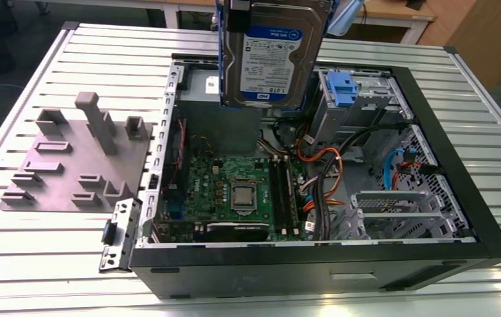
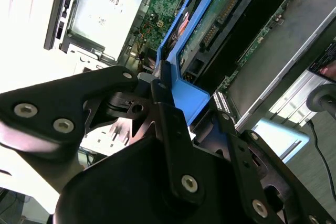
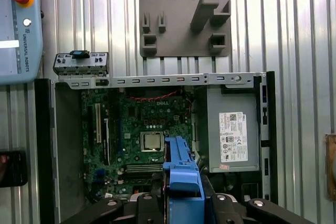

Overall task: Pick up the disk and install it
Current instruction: 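Insert the disk into the insertion slot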

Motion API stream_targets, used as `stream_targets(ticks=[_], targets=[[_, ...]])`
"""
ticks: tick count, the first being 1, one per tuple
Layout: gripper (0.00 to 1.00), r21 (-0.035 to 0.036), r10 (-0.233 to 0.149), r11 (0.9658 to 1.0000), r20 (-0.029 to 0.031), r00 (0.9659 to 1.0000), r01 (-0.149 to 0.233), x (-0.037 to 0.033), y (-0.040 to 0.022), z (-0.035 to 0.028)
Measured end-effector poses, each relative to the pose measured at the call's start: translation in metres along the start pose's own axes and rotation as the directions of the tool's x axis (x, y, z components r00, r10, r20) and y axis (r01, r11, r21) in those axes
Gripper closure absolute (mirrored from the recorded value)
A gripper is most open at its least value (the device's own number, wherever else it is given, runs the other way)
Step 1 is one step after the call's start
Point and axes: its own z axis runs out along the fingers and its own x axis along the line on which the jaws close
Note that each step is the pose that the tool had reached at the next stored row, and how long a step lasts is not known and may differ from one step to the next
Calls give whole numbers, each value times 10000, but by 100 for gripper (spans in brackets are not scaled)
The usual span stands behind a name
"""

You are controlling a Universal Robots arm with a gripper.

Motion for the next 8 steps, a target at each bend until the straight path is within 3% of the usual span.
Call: stream_targets(ticks=[8], targets=[[63,0,0,10000,0,10000,0,0,-2,0]])
